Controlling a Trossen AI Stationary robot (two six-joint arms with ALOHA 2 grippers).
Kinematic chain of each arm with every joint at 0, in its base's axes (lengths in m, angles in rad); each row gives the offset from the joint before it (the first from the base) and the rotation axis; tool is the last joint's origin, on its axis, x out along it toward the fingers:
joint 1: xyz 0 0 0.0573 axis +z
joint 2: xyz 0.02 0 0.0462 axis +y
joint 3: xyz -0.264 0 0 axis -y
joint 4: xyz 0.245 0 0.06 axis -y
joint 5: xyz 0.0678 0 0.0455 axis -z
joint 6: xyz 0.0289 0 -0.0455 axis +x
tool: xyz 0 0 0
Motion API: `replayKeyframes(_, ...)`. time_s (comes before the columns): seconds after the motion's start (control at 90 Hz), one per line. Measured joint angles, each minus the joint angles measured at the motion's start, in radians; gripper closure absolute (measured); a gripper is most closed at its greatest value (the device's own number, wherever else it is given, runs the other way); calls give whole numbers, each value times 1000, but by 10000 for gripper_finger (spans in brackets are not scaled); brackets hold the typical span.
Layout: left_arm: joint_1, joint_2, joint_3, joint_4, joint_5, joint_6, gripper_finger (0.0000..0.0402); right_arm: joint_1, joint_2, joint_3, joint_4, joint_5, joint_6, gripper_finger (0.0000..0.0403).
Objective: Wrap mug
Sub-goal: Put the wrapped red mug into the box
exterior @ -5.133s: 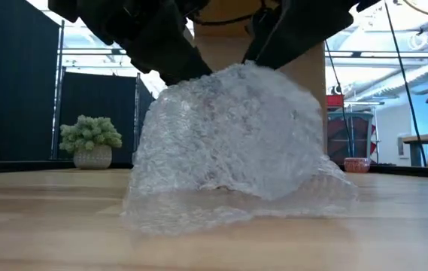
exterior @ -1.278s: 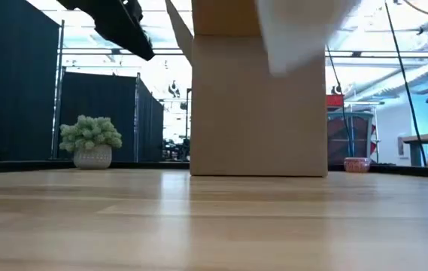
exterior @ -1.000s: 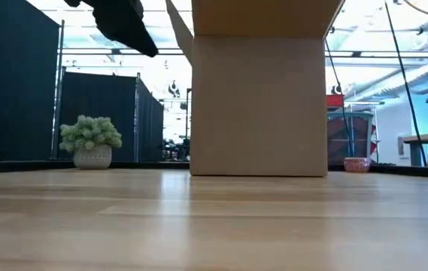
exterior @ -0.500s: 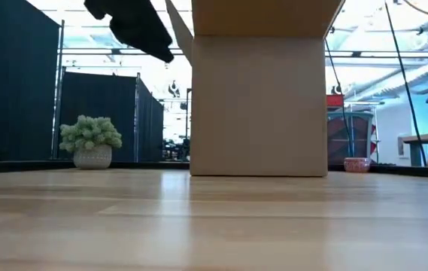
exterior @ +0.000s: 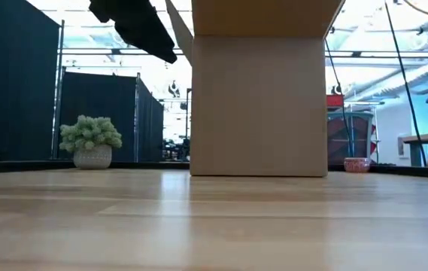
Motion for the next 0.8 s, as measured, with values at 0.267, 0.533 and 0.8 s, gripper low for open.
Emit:
replayKeyframes(0.267, 0, 0, 0, 0, 0, 3, 137, -125, 177, 0, -242, -21, 101, 381)
replayKeyframes(0.533, 0, 0, 0, 0, 0, 3, 137, -153, 356, 1, -300, -94, 148, 381)
replayKeyframes(0.8, 0, 0, 0, -1, 0, 3, 137, -152, 502, 2, -225, -169, 154, 381)
